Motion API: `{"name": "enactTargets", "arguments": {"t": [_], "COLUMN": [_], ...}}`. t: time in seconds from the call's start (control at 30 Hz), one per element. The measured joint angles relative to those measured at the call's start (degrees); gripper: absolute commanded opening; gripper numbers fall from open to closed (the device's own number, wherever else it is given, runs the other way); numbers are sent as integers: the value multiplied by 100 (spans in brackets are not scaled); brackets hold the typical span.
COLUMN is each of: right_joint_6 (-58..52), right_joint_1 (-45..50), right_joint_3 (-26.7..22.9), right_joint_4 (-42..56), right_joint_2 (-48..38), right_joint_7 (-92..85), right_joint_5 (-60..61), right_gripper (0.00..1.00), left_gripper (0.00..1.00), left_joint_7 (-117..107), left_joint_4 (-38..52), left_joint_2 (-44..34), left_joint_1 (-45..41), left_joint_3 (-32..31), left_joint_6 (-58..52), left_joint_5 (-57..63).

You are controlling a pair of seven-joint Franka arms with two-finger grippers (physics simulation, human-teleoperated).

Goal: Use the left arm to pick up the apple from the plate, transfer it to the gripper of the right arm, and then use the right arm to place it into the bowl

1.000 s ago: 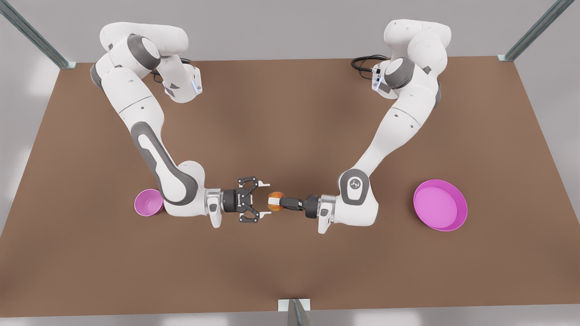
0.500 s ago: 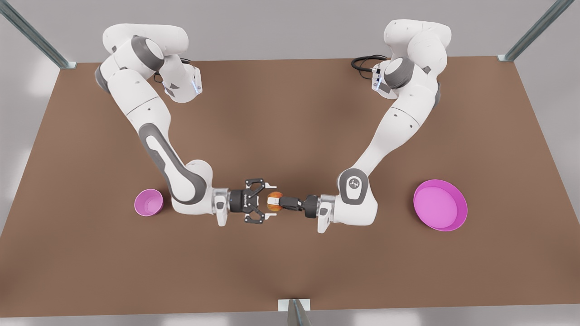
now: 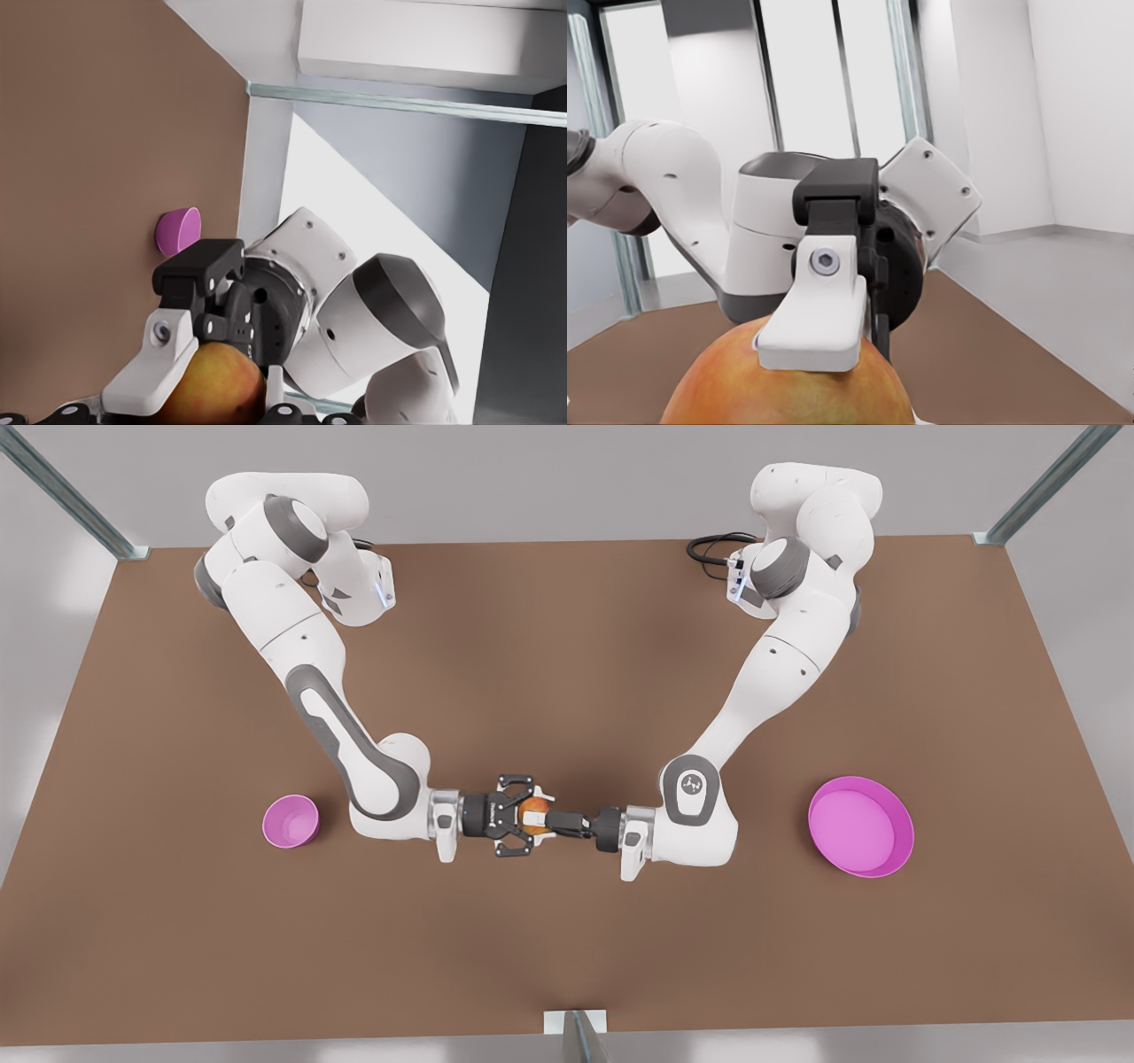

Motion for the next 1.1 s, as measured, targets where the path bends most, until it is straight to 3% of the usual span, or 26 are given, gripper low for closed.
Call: {"name": "enactTargets", "arguments": {"t": [0.03,0.23,0.4,0.5,0.67,0.7,0.77,0.83,1.1], "right_joint_6": [5,-22,-404,-1017,-1739,-1778,-1676,-1399,-26], "right_joint_1": [-10,-311,-1295,-2243,-2817,-2833,-2844,-2854,-2862], "right_joint_3": [2,30,12,-31,-302,-332,-383,-465,-707], "right_joint_4": [3,-71,-729,-810,-1333,-1405,-1652,-1920,-2212], "right_joint_2": [-4,-109,-474,-674,-1838,-1948,-2037,-2048,-1892], "right_joint_7": [-6,-38,-48,40,414,497,649,781,1172], "right_joint_5": [-3,-103,-868,-2410,-5635,-6224,-7312,-8209,-9751], "right_gripper": [56,56,56,56,57,57,57,58,58], "left_gripper": [100,100,100,100,100,100,100,100,100], "left_joint_7": [19,54,-5,-324,-812,-909,-1052,-1132,-1362], "left_joint_4": [0,-1,0,11,22,-224,-2229,-2663,-1463], "left_joint_2": [0,-14,-166,-1090,-2096,-2407,-4174,-4771,-4533], "left_joint_1": [0,63,915,1652,1898,1898,828,351,144], "left_joint_3": [1,0,15,-12,-174,44,2405,3274,3312], "left_joint_6": [-3,-20,-502,-1672,-3898,-4145,-4014,-4042,-4340], "left_joint_5": [-24,-4,299,2593,6568,7023,6822,6772,6708]}}
